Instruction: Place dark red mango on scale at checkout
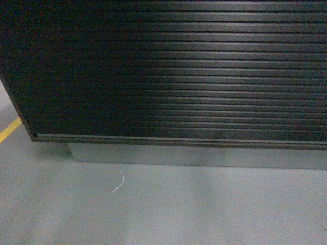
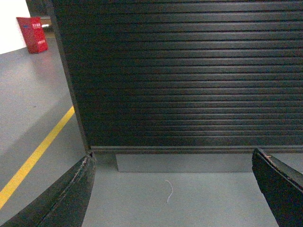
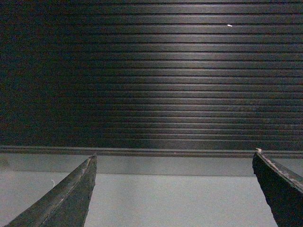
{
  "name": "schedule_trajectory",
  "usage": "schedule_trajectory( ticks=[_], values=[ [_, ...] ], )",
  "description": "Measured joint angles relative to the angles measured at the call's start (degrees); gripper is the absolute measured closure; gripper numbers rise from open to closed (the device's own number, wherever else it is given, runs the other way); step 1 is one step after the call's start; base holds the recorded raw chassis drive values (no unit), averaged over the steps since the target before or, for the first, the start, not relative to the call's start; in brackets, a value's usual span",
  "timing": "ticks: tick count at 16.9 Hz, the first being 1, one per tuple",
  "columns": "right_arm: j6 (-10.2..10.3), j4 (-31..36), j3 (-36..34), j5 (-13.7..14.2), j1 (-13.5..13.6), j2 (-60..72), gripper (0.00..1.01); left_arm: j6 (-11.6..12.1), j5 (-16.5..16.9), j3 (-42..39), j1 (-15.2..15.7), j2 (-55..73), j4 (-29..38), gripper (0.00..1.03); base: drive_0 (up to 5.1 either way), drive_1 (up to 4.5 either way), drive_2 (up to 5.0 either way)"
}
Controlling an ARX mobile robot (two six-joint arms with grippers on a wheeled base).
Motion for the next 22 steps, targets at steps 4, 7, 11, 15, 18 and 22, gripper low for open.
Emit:
schedule_trajectory(
  ticks=[4,7,11,15,18,22],
  values=[
    [0.0,0.0,0.0,0.02,0.0,0.0,0.03,-0.02,-0.02,0.0,0.0,0.0,-0.15,0.05,0.0,2.99,-3.0],
    [0.0,0.02,0.02,0.0,0.0,0.0,0.03,-0.02,-0.02,0.0,0.0,0.0,-0.07,0.05,0.0,3.04,-3.1],
    [0.0,-0.07,0.0,0.02,0.0,0.0,0.03,-0.02,-0.02,0.0,0.0,0.0,-0.07,0.05,0.0,3.15,-3.1],
    [0.0,0.0,0.0,0.0,0.0,0.0,0.03,0.0,-0.02,0.0,0.0,0.0,-0.24,0.05,0.1,3.2,-3.0],
    [0.0,-0.02,0.0,0.0,0.0,0.0,0.03,-0.02,-0.02,0.0,0.0,0.0,-0.2,0.05,0.1,3.2,-3.0],
    [0.0,-0.02,0.0,0.0,0.0,0.0,0.03,-0.02,-0.04,0.0,0.0,0.0,-0.02,0.05,0.0,1.45,-1.5]
  ],
)
